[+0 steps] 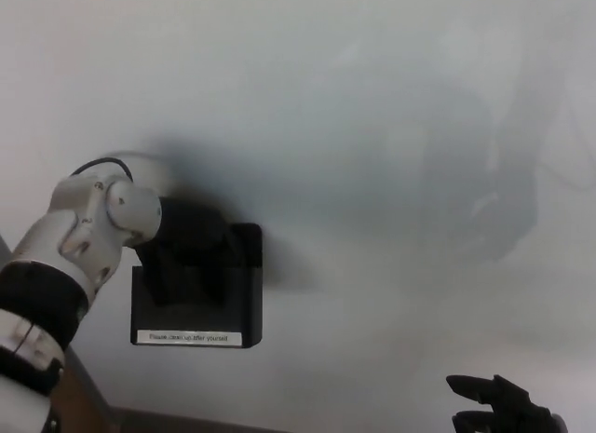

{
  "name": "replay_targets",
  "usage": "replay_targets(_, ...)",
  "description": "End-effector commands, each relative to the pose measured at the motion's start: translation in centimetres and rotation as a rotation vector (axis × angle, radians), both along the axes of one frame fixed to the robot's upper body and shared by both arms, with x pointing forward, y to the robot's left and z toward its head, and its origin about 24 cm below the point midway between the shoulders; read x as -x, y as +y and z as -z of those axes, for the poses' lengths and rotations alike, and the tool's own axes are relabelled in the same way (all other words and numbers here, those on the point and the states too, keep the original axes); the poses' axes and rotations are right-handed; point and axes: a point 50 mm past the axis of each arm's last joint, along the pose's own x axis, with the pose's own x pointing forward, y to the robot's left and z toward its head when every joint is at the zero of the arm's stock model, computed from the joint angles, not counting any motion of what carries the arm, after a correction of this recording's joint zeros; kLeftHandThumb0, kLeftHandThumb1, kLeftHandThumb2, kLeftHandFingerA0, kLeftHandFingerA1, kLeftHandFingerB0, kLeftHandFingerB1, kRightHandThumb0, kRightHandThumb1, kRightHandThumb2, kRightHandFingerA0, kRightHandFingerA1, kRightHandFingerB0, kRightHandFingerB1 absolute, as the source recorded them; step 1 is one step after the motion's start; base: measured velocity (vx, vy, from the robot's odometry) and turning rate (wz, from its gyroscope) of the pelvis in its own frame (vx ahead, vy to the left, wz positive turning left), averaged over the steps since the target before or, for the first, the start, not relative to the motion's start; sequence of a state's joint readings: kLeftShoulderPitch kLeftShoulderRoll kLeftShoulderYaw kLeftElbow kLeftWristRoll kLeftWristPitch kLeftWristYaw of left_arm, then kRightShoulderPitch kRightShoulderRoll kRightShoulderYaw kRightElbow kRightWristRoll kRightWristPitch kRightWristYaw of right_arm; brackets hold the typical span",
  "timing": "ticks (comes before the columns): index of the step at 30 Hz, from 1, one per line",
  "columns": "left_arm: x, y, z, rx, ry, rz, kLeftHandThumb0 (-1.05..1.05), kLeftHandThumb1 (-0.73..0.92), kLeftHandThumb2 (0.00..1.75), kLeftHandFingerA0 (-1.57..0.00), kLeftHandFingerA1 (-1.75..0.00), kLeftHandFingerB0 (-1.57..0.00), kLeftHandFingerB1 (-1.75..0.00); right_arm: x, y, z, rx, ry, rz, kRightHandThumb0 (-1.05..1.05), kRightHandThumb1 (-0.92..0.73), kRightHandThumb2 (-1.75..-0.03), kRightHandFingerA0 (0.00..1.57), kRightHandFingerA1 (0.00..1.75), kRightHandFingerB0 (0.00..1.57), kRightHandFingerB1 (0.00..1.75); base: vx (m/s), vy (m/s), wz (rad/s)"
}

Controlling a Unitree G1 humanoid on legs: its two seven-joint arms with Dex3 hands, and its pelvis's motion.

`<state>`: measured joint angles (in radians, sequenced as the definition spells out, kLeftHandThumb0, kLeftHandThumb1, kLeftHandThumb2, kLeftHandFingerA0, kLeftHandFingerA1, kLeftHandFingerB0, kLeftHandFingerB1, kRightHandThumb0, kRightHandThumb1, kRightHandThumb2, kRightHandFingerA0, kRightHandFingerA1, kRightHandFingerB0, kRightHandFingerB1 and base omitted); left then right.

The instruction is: A magnetic marker holder is on the left hand side of the white board, the robot put the index and middle finger into the opening of the container and pull off the magnetic holder and hand it to a human on the left hand side.

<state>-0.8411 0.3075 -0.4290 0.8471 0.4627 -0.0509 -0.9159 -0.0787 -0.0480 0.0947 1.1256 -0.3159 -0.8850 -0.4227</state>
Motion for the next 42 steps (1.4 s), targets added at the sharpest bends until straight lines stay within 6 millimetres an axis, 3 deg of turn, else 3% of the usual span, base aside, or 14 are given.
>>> replay_targets(1,0.0,0.6,-0.2,0.439,0.234,-0.243,-0.04,0.61,0.94,-0.79,-1.61,-0.80,-1.16,-0.1,-0.9,-0.3,0.019,-0.007,-0.001,-0.53,-0.72,-0.62,0.82,0.52,0.73,0.49,0.00,0.000,0.00)
replay_targets(3,0.8,0.8,0.8,0.608,0.332,-0.299,-0.10,0.71,0.69,-0.89,-1.53,-0.89,-1.25,-0.2,-0.8,-0.2,0.020,-0.003,-0.009,-0.54,-0.72,-0.62,0.83,0.52,0.74,0.49,0.00,0.000,0.00)
replay_targets(6,1.4,0.7,1.3,0.731,0.399,-0.329,-0.10,0.72,0.67,-0.85,-1.52,-0.90,-1.19,-0.2,-0.7,-0.3,0.016,-0.008,-0.015,-0.54,-0.72,-0.62,0.84,0.52,0.74,0.49,0.00,0.000,0.00)
replay_targets(10,3.0,0.6,2.5,0.989,0.493,-0.322,-0.17,0.75,0.67,-0.87,-1.58,-0.80,-1.39,-0.3,-0.8,-0.4,0.031,-0.012,-0.023,-0.54,-0.72,-0.62,0.82,0.52,0.73,0.49,0.00,0.000,0.00)
replay_targets(14,5.1,0.3,3.7,1.238,0.650,-0.371,-0.18,0.74,0.72,-0.84,-1.49,-0.90,-1.15,-0.5,-0.9,-0.5,0.032,-0.015,-0.036,-0.55,-0.72,-0.62,0.83,0.52,0.73,0.49,0.00,0.000,0.00)
replay_targets(15,5.8,0.1,4.1,1.307,0.712,-0.385,-0.14,0.76,0.72,-0.86,-1.45,-0.95,-0.94,-0.7,-0.9,-0.6,0.035,-0.017,-0.039,-0.54,-0.72,-0.62,0.84,0.52,0.74,0.49,0.00,0.000,0.00)
replay_targets(26,11.2,-1.1,6.3,1.698,0.983,-0.374,-0.21,0.67,0.59,-0.84,-1.48,-0.93,-0.66,-1.1,-0.5,-0.7,0.050,-0.013,-0.075,-0.55,-0.72,-0.62,0.85,0.52,0.74,0.49,0.00,0.000,0.00)
replay_targets(28,13.9,-1.6,7.1,1.807,1.005,-0.392,-0.34,0.59,0.58,-1.09,-1.15,-0.91,-0.58,-0.3,-0.4,-0.3,0.046,0.000,-0.084,-0.56,-0.72,-0.62,0.86,0.53,0.74,0.48,0.00,0.000,0.00)
replay_targets(33,17.6,-1.9,6.5,2.001,1.010,-0.316,-0.39,0.68,0.60,-1.12,-0.99,-0.90,-0.62,0.6,-0.2,0.3,0.052,0.034,-0.093,-0.57,-0.73,-0.62,0.84,0.52,0.74,0.49,0.00,0.000,0.00)
replay_targets(36,18.0,-1.8,5.8,2.074,1.005,-0.240,-0.41,0.72,0.62,-1.08,-1.00,-0.86,-0.59,0.7,0.0,0.4,0.048,0.041,-0.093,-0.58,-0.73,-0.62,0.85,0.53,0.74,0.49,0.00,0.000,0.00)
replay_targets(37,18.2,-1.1,5.1,2.108,0.957,-0.254,-0.45,0.73,0.62,-1.08,-0.96,-0.88,-0.82,0.8,0.1,0.6,0.051,0.054,-0.091,-0.58,-0.73,-0.62,0.84,0.52,0.73,0.49,0.00,0.000,0.00)
replay_targets(38,18.3,-0.9,4.9,2.116,0.944,-0.261,-0.45,0.73,0.62,-1.08,-0.96,-0.88,-0.82,0.8,0.2,0.7,0.052,0.058,-0.091,-0.58,-0.73,-0.62,0.84,0.52,0.73,0.49,0.00,0.000,0.00)
replay_targets(39,18.3,-0.4,4.6,2.159,0.921,-0.288,-0.38,0.70,0.61,-1.05,-1.05,-0.85,-0.62,0.9,0.1,0.7,0.058,0.062,-0.094,-0.58,-0.73,-0.62,0.84,0.52,0.73,0.49,0.00,0.000,0.00)
replay_targets(42,18.6,1.5,3.8,2.258,0.838,-0.342,-0.41,0.74,0.62,-1.02,-1.12,-0.82,-0.70,1.3,0.1,1.0,0.062,0.076,-0.095,-0.59,-0.72,-0.62,0.84,0.52,0.74,0.49,0.00,0.000,0.00)
